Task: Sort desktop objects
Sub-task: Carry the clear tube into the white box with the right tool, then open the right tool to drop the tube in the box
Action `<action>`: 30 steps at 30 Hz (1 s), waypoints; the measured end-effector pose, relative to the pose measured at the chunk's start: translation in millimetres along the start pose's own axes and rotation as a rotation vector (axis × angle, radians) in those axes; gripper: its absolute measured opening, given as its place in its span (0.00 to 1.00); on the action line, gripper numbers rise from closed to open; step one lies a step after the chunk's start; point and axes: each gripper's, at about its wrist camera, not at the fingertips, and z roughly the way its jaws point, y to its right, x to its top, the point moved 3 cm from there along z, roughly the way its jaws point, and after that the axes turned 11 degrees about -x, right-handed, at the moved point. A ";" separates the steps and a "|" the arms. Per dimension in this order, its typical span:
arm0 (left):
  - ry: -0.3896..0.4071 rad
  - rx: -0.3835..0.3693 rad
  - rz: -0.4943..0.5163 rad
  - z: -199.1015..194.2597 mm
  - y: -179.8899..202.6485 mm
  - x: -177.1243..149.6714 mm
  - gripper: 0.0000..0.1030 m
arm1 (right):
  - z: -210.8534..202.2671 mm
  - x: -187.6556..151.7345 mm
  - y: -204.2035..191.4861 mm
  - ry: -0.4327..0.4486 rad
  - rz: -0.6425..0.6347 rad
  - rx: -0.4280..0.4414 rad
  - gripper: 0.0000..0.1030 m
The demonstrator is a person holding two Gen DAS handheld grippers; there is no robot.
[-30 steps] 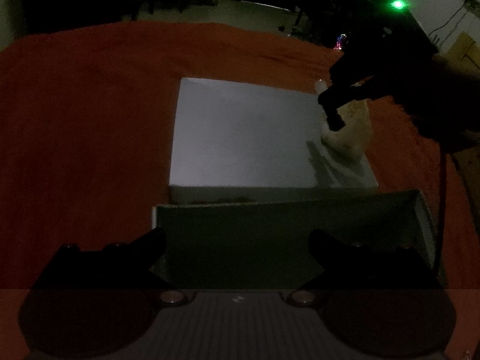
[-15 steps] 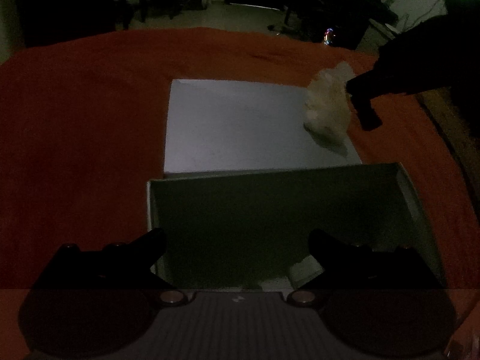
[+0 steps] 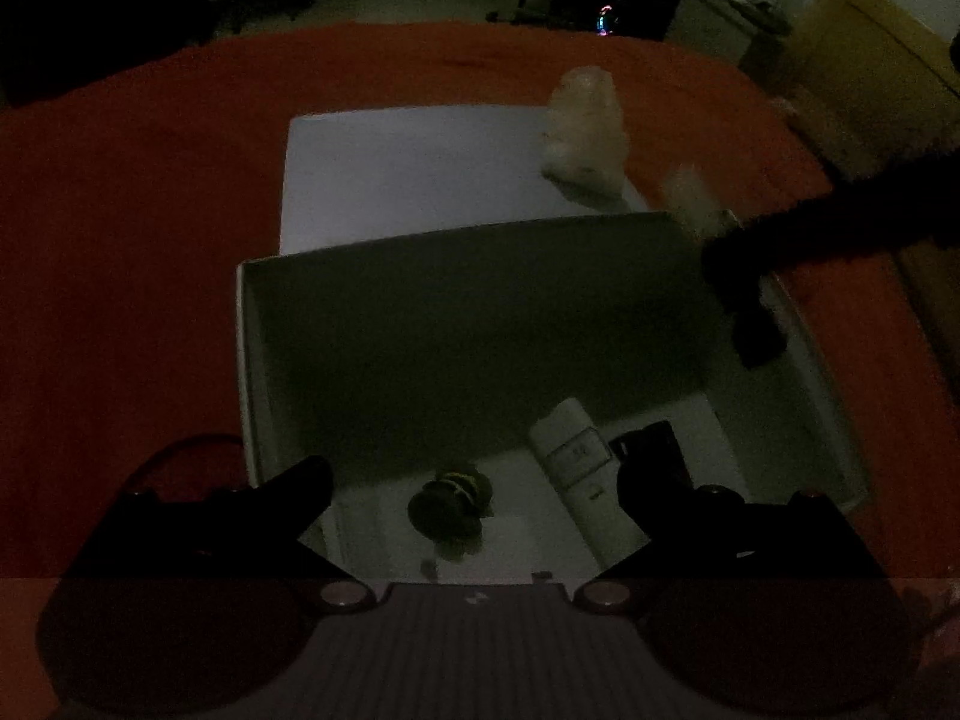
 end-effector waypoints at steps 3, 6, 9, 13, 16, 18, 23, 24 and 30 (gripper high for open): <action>0.002 0.015 0.030 0.4 3.0 -3.9 1.00 | 14.3 -29.0 -0.7 0.011 0.014 -0.070 0.22; -0.018 0.023 0.041 4.9 2.5 -8.8 1.00 | 32.2 -52.9 3.0 -0.027 0.062 -0.083 0.22; -0.070 0.029 0.048 13.0 2.9 -12.8 1.00 | 47.3 -64.7 1.7 -0.050 0.080 -0.087 0.22; -0.081 0.034 0.043 16.2 1.9 -11.8 1.00 | 71.7 -69.2 -0.8 -0.073 0.039 -0.103 0.22; -0.086 0.035 0.050 13.1 2.1 -16.1 1.00 | 87.1 -70.5 2.3 -0.121 0.061 -0.117 0.22; -0.097 0.035 0.049 15.9 2.8 -17.6 1.00 | 94.7 -71.2 5.7 -0.156 0.096 -0.125 0.22; -0.138 0.039 0.034 20.5 0.4 -23.2 1.00 | 106.6 -80.7 13.8 -0.192 0.124 -0.162 0.22; -0.138 0.036 0.034 20.8 0.5 -23.6 1.00 | 109.3 -83.1 15.0 -0.204 0.126 -0.165 0.22; -0.139 0.028 0.030 21.1 0.2 -23.6 1.00 | 124.8 -96.9 18.0 -0.263 0.123 -0.184 0.22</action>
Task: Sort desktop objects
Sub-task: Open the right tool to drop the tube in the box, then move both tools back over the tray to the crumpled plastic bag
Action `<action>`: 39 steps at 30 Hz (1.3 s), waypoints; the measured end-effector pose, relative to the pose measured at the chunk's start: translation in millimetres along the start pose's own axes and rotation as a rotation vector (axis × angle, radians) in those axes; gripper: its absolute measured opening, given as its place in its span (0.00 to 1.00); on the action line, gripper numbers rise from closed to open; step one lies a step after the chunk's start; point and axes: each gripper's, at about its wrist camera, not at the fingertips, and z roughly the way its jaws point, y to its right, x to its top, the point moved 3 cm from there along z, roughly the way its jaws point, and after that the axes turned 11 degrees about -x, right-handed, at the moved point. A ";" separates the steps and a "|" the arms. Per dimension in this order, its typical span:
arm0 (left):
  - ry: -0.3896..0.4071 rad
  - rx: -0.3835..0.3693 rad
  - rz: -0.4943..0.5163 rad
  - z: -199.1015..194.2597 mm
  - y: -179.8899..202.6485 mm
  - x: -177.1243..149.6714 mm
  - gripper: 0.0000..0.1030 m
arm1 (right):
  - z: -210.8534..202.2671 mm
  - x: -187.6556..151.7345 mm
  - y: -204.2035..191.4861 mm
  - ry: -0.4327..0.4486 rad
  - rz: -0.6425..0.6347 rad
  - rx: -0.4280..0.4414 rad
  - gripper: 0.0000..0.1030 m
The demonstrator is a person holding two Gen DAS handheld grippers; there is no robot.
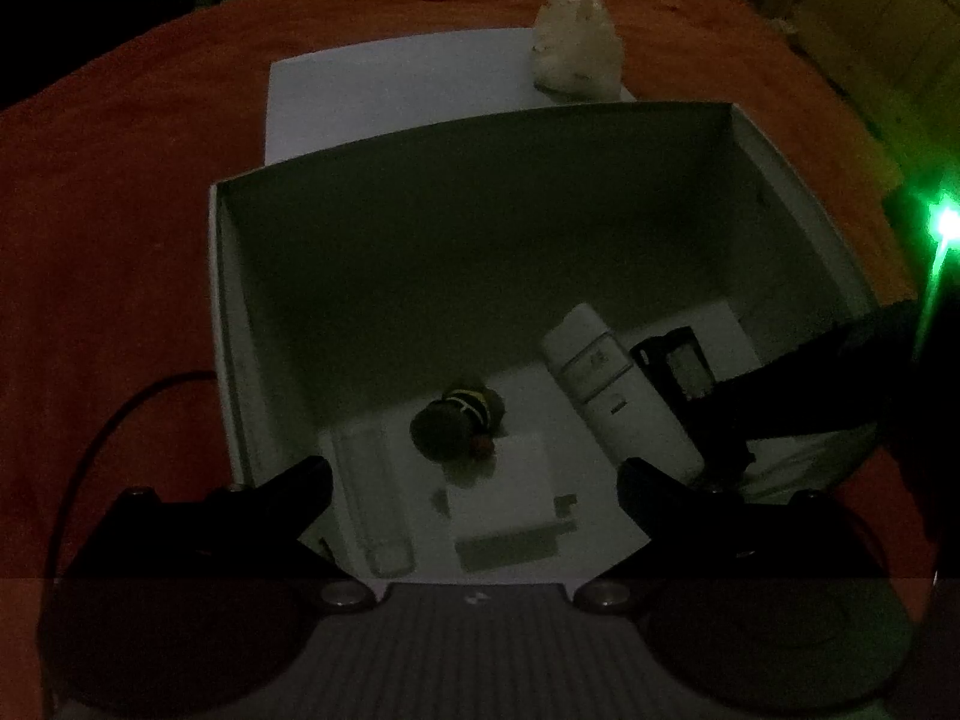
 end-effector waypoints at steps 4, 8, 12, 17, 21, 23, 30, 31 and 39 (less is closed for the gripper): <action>-0.019 -0.003 -0.003 2.2 -0.1 -2.3 1.00 | 1.4 -7.5 0.9 0.020 -0.007 -0.008 0.22; -0.019 -0.004 0.005 2.9 1.4 -2.8 1.00 | -3.0 -6.7 0.4 0.050 -0.013 -0.015 0.22; -0.019 -0.004 0.009 3.7 2.2 -3.6 1.00 | -0.7 -7.4 2.2 0.032 0.003 -0.025 0.22; -0.031 -0.003 0.005 5.7 1.7 -5.3 1.00 | -3.0 -6.0 4.8 0.025 0.025 -0.015 0.27; -0.031 -0.006 0.008 5.0 2.5 -5.8 1.00 | -10.0 0.3 11.5 -0.015 0.081 0.016 0.31; -0.031 -0.007 0.002 5.2 1.5 -6.1 1.00 | -20.5 8.7 14.4 -0.012 0.114 0.051 0.31; -0.041 -0.024 -0.023 5.0 -2.9 -6.4 1.00 | -89.2 39.1 11.6 0.126 0.106 0.191 0.34; -0.036 -0.027 -0.027 3.8 -3.3 -5.8 1.00 | -97.5 41.3 12.5 0.137 0.109 0.209 0.34; 0.027 -0.088 -0.047 -12.1 -6.4 11.5 1.00 | -135.8 63.6 29.5 0.242 0.062 0.269 0.41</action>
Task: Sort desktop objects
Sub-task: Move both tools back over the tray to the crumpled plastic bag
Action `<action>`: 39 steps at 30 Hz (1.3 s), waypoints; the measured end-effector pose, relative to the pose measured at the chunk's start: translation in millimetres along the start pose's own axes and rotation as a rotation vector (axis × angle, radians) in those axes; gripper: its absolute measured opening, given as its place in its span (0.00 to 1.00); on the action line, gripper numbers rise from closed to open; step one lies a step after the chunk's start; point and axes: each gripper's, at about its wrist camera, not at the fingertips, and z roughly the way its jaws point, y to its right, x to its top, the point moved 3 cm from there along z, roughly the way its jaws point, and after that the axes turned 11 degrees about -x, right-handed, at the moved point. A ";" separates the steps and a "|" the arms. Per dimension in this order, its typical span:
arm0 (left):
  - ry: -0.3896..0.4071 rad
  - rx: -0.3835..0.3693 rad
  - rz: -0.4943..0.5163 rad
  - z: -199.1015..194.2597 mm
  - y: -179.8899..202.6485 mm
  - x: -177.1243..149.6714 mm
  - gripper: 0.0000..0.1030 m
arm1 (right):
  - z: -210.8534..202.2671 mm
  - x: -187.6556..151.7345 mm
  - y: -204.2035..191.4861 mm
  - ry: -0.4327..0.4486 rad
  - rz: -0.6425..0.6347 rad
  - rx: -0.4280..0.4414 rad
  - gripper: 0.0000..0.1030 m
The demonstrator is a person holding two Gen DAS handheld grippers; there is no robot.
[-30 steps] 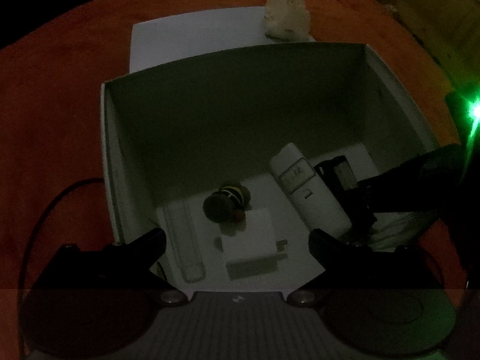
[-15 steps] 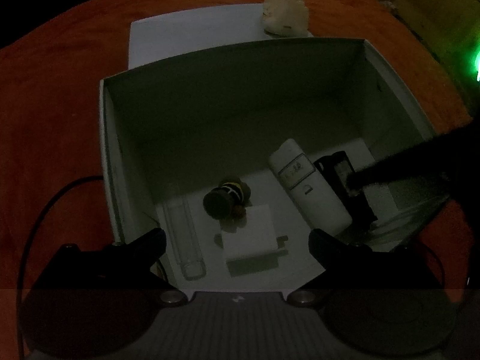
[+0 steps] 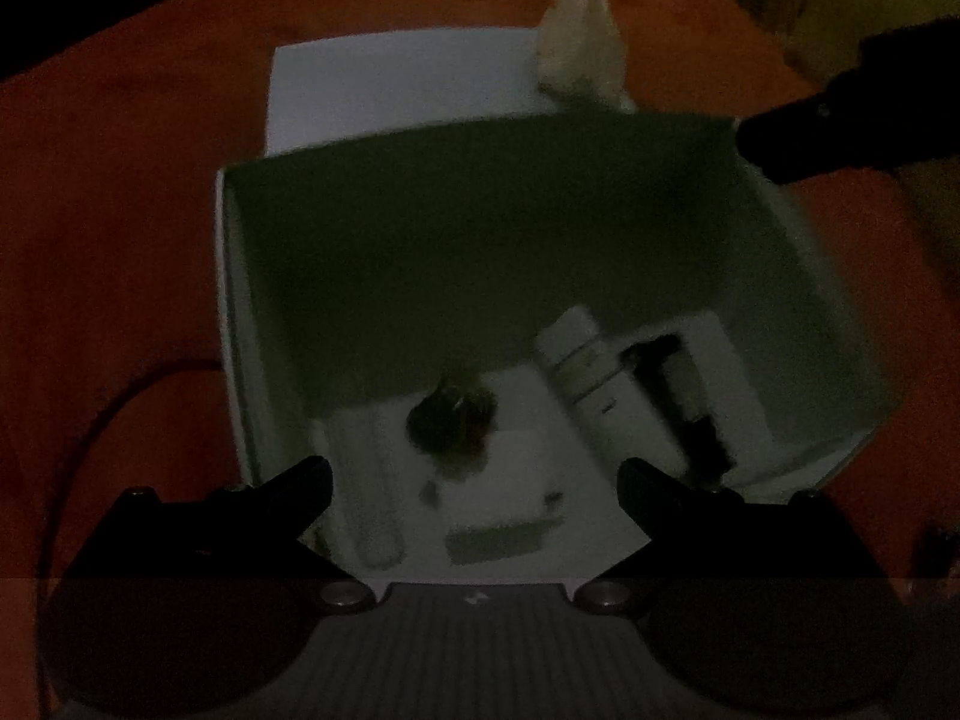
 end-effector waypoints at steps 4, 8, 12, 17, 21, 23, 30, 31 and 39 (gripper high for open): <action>0.110 -0.035 0.117 -26.4 5.1 42.7 1.00 | -10.3 4.9 10.0 0.076 -0.032 -0.026 0.44; 0.163 -0.003 0.215 -36.2 5.9 93.0 1.00 | -17.7 17.4 32.0 0.103 0.061 -0.096 0.61; 0.129 -0.024 0.223 -16.0 2.7 136.2 1.00 | -23.0 44.3 47.1 0.148 0.121 -0.101 0.71; -0.012 -0.081 0.282 35.0 -5.8 176.6 1.00 | -25.7 84.0 60.6 0.209 0.122 -0.117 0.79; -0.050 -0.110 0.149 67.0 -33.2 196.6 1.00 | -2.7 112.8 72.3 0.198 0.142 -0.167 0.79; -0.051 -0.098 0.141 78.3 -40.4 201.4 1.00 | 16.7 125.7 78.9 0.180 0.174 -0.171 0.79; -0.070 -0.089 0.167 95.5 -61.7 216.6 1.00 | 80.6 145.9 95.7 0.060 0.229 -0.234 0.80; -0.069 -0.093 0.172 97.9 -64.5 219.8 1.00 | 84.1 147.1 98.5 0.056 0.240 -0.233 0.80; -0.012 -0.128 0.272 120.1 -73.0 243.1 1.00 | 103.0 165.6 88.2 0.077 0.204 -0.269 0.82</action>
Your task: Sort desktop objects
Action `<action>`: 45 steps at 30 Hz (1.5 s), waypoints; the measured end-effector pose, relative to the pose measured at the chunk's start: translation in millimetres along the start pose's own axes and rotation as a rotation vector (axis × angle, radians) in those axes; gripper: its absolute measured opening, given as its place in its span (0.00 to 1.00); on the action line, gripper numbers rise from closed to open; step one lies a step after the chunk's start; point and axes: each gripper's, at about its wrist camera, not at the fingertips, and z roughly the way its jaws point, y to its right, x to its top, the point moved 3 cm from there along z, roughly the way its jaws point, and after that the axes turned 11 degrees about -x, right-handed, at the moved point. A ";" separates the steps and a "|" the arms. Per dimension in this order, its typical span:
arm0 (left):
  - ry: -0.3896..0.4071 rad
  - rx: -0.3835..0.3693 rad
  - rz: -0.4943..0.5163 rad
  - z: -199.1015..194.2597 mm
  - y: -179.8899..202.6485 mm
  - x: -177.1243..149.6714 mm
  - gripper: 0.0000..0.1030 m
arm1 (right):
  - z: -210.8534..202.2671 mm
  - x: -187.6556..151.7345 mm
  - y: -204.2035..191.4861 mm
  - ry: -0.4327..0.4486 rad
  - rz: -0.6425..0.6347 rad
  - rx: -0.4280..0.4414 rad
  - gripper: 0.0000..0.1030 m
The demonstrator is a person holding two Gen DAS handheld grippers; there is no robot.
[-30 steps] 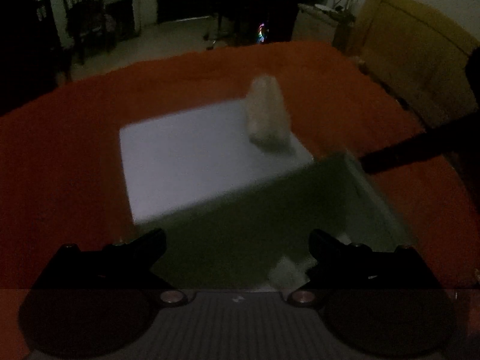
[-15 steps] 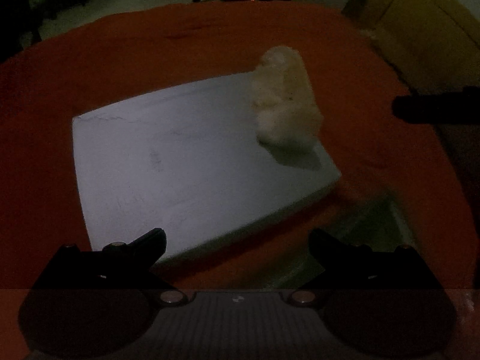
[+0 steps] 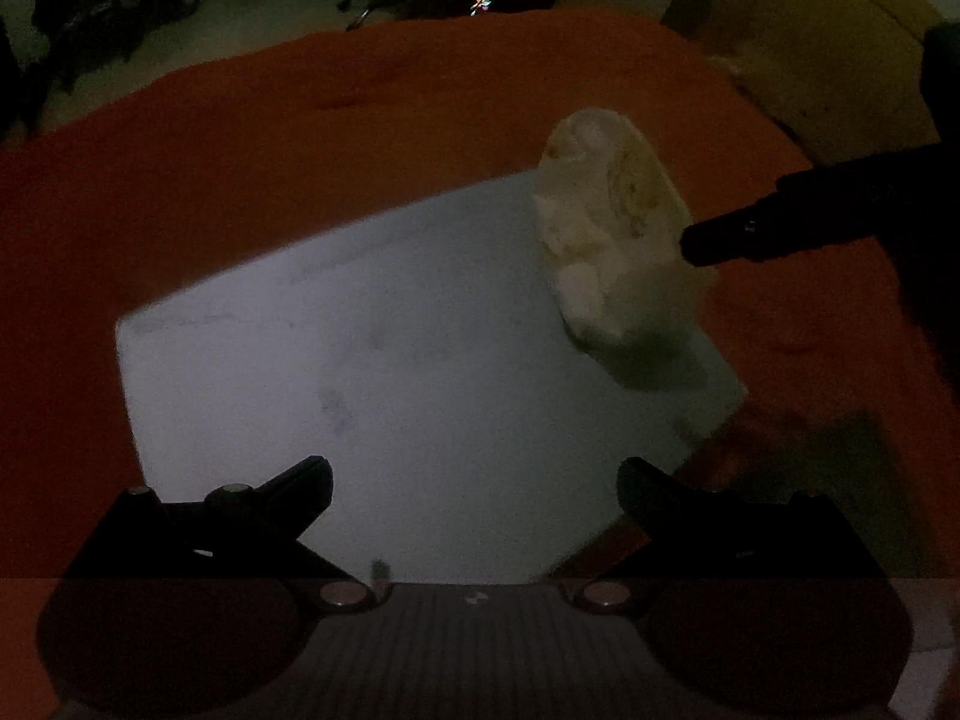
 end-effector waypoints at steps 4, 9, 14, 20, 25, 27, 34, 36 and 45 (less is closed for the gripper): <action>-0.009 0.015 -0.031 7.1 -11.6 3.9 1.00 | 16.7 2.0 -10.5 0.039 -0.061 -0.063 0.71; 0.011 0.086 -0.079 3.9 -27.3 -2.9 1.00 | 31.3 -3.5 -11.7 0.018 -0.070 -0.080 0.09; 0.015 0.099 -0.017 -0.4 -31.7 -13.5 1.00 | 24.8 -9.3 -29.4 0.041 -0.259 0.012 0.07; 0.022 0.069 0.053 -5.0 -33.7 -24.3 1.00 | 5.2 -29.0 -72.2 0.058 -0.699 0.226 0.06; 0.033 0.049 0.067 -8.4 -36.6 -25.8 1.00 | -10.6 -42.9 -94.5 0.070 -0.906 0.315 0.06; 0.027 0.065 0.086 -7.9 -36.2 -26.9 1.00 | -12.3 -46.3 -104.8 0.069 -0.989 0.338 0.06; -0.010 0.073 0.125 0.2 -33.3 -33.0 1.00 | -13.1 -63.0 -124.0 0.103 -1.214 0.335 0.06; -0.005 0.069 0.121 -1.3 -32.2 -32.6 1.00 | -11.6 -64.1 -124.7 0.122 -1.244 0.327 0.07; -0.013 0.063 0.122 6.3 -38.9 -32.6 1.00 | -27.8 -23.5 -111.1 0.329 -0.922 0.188 0.82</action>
